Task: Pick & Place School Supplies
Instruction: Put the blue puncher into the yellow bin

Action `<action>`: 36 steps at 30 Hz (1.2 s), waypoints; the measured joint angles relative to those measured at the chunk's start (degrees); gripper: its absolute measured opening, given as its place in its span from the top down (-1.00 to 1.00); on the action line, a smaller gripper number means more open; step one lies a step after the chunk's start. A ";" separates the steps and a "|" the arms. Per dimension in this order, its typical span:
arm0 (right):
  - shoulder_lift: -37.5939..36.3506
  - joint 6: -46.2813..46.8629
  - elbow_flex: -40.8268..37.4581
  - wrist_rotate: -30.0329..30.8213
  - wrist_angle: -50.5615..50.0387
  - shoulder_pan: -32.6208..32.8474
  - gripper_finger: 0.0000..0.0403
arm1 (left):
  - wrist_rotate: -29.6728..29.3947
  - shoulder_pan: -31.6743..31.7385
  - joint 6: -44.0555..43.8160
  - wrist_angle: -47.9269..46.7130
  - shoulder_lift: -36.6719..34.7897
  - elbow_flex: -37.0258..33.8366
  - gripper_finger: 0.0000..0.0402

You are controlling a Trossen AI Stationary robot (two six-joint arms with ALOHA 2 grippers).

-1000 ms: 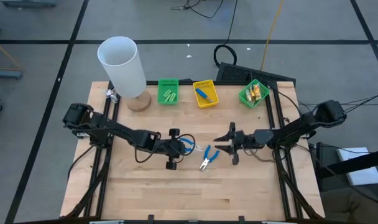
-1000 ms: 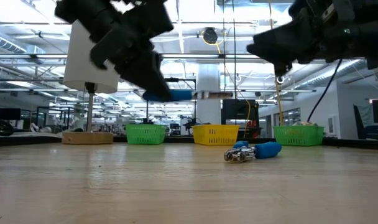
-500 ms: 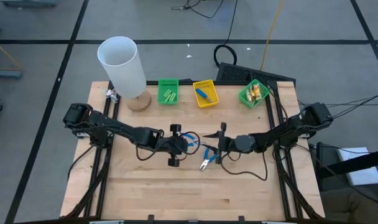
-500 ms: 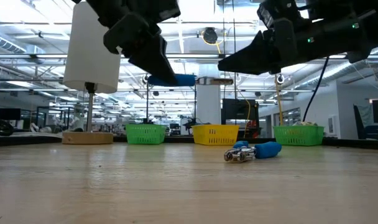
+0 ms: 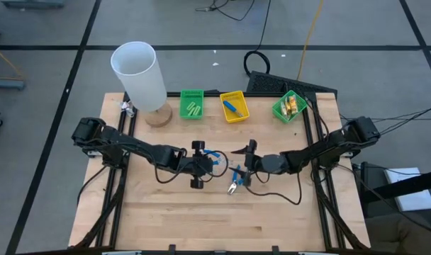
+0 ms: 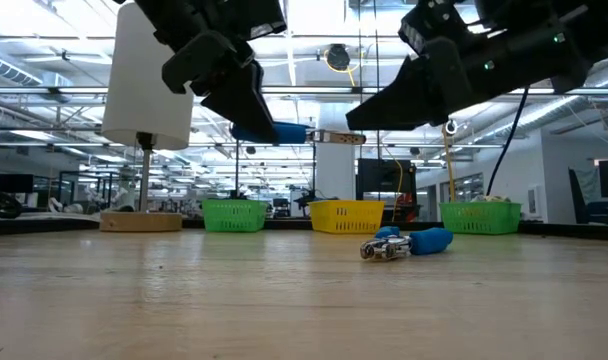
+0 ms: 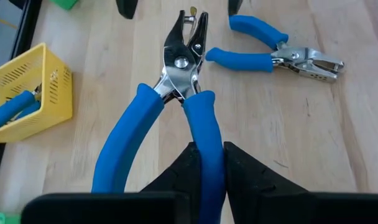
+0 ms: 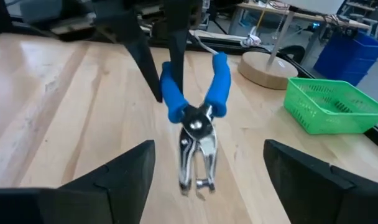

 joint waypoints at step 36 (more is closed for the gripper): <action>0.02 -1.21 -0.09 -1.64 -0.72 -0.74 0.03 | 4.57 1.29 0.64 6.49 -0.07 -0.02 0.77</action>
